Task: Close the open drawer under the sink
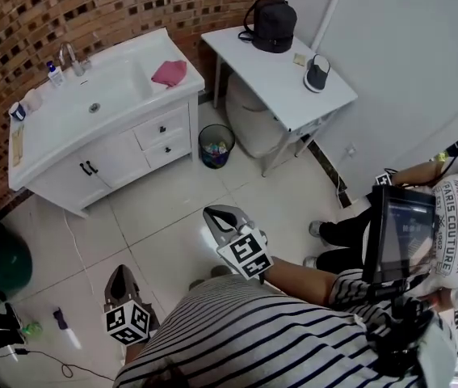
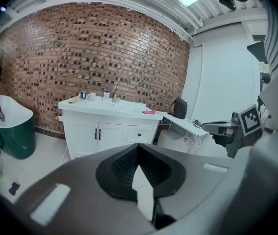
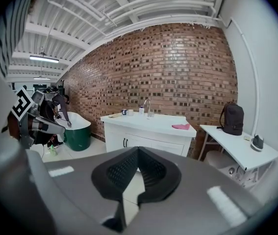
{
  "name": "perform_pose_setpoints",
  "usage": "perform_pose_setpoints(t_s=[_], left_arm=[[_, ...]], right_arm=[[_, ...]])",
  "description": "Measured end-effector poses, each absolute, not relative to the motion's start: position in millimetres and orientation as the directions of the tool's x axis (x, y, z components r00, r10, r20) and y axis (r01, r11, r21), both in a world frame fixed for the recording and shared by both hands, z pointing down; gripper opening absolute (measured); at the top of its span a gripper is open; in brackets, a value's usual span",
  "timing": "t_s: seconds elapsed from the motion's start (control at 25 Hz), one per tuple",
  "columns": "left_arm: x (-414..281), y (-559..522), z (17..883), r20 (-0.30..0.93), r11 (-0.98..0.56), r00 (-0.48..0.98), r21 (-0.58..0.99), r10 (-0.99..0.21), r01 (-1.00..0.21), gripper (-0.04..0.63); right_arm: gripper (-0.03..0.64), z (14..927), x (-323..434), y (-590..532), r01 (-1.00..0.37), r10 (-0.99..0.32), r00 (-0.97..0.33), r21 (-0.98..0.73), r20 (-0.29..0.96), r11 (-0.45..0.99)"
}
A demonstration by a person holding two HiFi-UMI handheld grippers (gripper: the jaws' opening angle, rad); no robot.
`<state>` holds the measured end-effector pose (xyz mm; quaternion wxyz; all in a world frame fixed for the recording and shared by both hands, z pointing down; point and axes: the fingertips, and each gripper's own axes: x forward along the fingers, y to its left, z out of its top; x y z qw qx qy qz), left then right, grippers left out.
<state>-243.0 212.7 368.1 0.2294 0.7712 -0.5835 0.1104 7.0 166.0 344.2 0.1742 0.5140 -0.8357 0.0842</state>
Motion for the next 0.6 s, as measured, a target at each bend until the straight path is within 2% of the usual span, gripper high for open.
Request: perform_pose_setpoints(t_s=[0.6], left_arm=[[-238.9,207.2,367.7,0.444,-0.205,0.293,0.234,-0.847,-0.950,0.017]], right_arm=[[0.000,347.3,-9.5,166.3,-0.867,-0.808,-0.449,0.031,0.382,0.497]])
